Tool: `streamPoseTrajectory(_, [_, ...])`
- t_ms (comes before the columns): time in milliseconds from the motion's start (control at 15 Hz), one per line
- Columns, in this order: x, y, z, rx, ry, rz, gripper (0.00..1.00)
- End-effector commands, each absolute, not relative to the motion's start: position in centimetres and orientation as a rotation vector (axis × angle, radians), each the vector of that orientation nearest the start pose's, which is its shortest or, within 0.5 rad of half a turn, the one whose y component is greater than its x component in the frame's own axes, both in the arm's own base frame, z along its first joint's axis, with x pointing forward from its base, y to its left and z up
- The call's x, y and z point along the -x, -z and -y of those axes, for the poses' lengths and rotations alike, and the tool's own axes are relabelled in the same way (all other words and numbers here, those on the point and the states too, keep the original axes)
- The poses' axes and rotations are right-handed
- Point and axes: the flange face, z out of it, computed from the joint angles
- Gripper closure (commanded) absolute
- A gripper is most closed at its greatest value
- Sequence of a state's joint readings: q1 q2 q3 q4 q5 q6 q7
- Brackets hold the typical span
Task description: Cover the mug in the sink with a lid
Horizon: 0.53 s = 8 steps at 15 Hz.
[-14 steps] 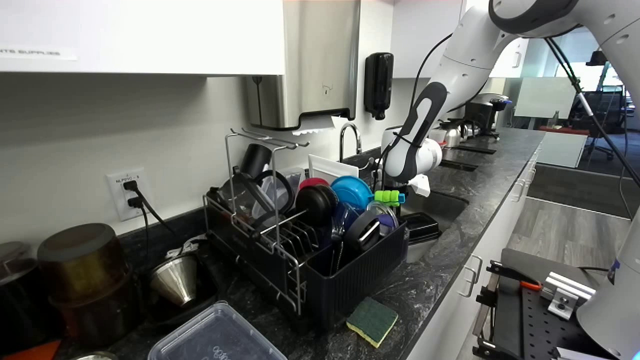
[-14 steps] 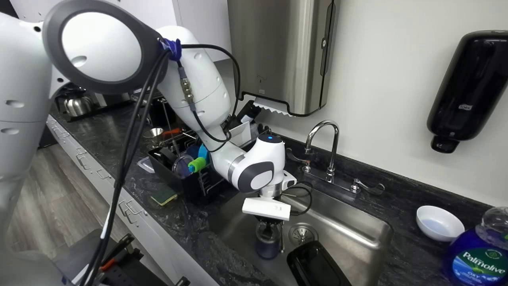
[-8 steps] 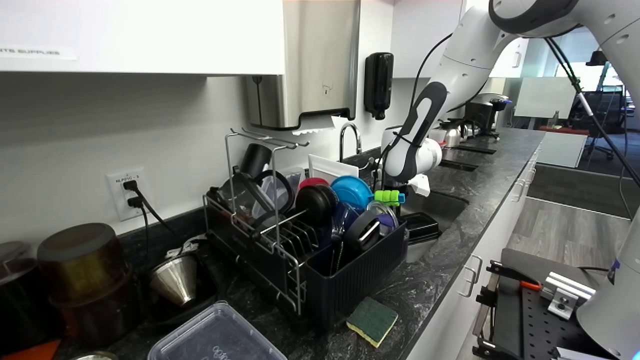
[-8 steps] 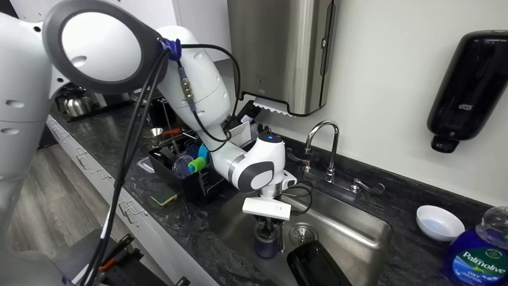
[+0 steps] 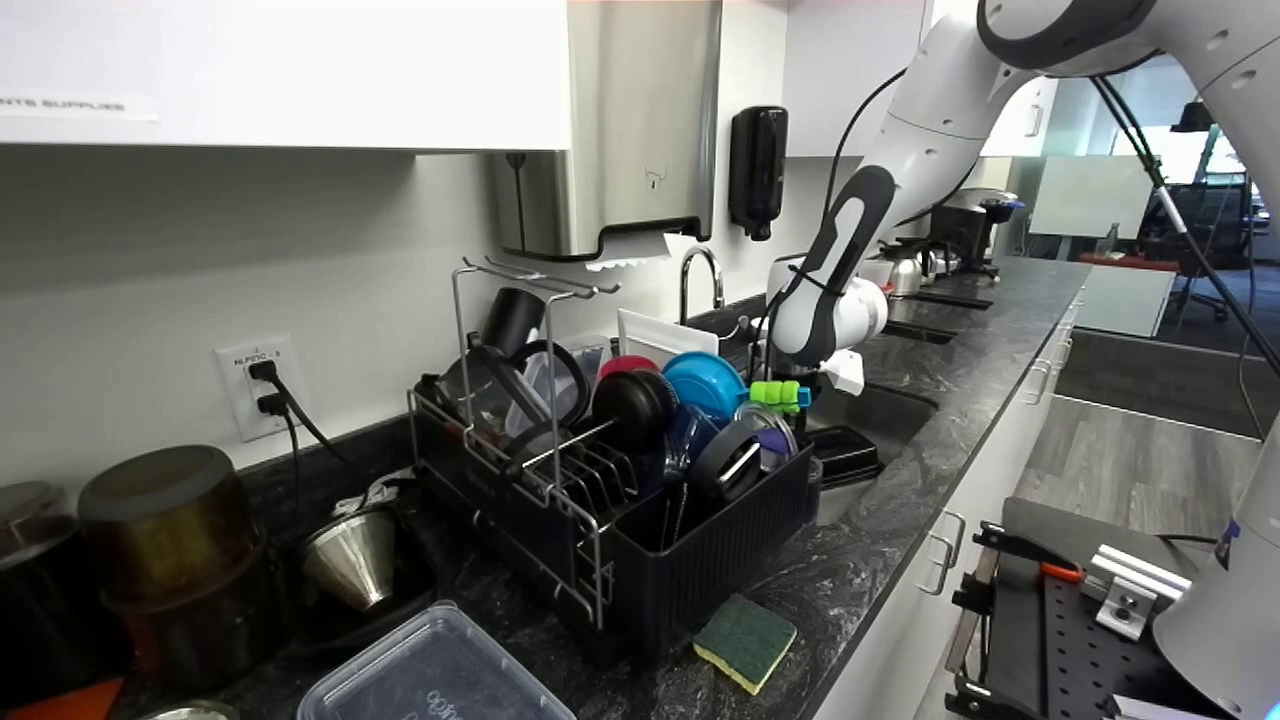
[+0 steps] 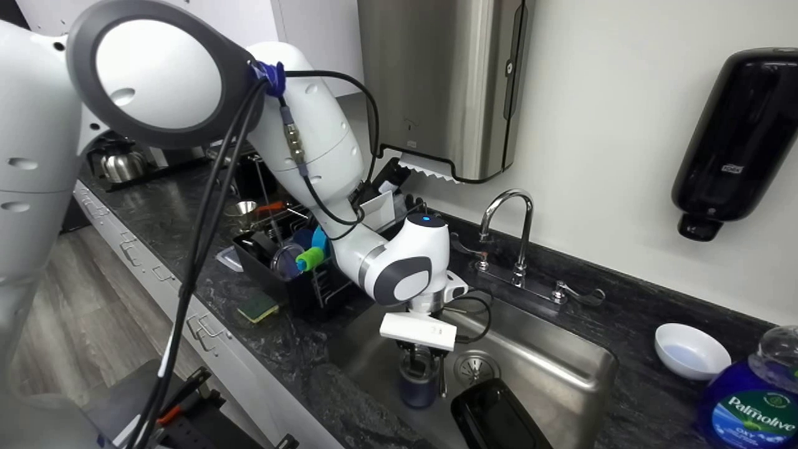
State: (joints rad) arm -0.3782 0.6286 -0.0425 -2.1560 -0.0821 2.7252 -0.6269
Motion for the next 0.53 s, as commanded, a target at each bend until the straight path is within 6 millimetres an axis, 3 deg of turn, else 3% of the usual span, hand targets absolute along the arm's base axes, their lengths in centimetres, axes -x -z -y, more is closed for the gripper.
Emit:
streamPoseTrajectory(0, [-49.41,-9.78,22.73,3.130,-0.132,0.423,0.53])
streamPoseTrajectory(67, [-49.03,-9.78,23.22,3.132,-0.136,0.402,0.53])
streamPoseTrajectory(133, [-48.80,-9.79,23.51,3.132,-0.137,0.391,0.28])
streamPoseTrajectory(200, [-48.92,-9.88,23.48,3.135,-0.133,0.380,0.27])
streamPoseTrajectory(400, [-48.90,-10.32,23.47,3.139,-0.118,0.379,0.08])
streamPoseTrajectory(467, [-48.91,-10.56,23.49,3.141,-0.109,0.378,0.07])
